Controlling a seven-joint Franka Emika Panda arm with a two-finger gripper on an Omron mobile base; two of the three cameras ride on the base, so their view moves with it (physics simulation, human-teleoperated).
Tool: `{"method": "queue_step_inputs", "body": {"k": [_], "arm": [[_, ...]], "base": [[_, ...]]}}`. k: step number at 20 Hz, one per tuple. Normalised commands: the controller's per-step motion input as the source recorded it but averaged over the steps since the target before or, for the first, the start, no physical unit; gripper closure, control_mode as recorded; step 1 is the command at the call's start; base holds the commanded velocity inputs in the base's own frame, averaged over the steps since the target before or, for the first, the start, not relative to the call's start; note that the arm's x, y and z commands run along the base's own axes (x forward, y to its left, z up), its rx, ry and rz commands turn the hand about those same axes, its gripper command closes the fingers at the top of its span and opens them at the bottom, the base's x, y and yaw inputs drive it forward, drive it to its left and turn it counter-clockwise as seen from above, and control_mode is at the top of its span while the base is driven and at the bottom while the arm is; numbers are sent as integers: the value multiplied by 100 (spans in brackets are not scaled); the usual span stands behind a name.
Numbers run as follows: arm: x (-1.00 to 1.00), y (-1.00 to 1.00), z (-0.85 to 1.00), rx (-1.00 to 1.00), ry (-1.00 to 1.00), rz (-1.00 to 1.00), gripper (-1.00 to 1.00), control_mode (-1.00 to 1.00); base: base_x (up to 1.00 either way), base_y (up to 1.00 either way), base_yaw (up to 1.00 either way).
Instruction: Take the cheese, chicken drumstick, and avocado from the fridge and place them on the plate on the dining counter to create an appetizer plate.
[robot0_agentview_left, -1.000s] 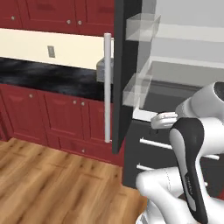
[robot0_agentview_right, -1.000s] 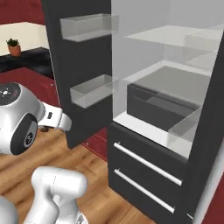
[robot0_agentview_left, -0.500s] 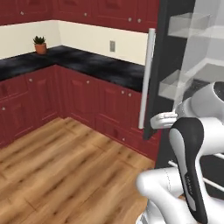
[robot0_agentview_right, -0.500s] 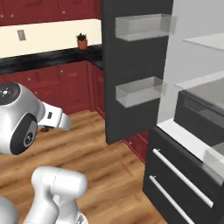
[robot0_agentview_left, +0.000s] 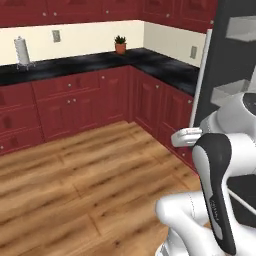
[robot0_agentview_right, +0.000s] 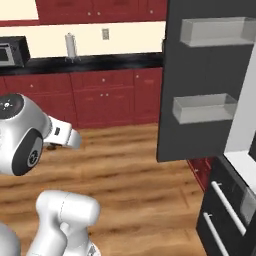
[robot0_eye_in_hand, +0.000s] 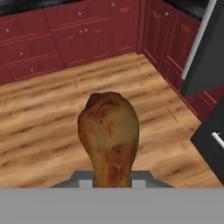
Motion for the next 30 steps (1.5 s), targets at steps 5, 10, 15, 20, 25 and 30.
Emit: {"method": "queue_step_inputs", "body": {"k": [5,10,15,20,25,30], "arm": [[0,0,0,0,0,0,100,100],[0,0,0,0,0,0,100,100],[0,0,0,0,0,0,100,100],[0,0,0,0,0,0,100,100],[0,0,0,0,0,0,100,100],[0,0,0,0,0,0,100,100]], "base": [[-100,1,50],[-100,14,43],[-100,18,38],[-100,27,27],[-100,16,-16],[-100,11,-30]]}}
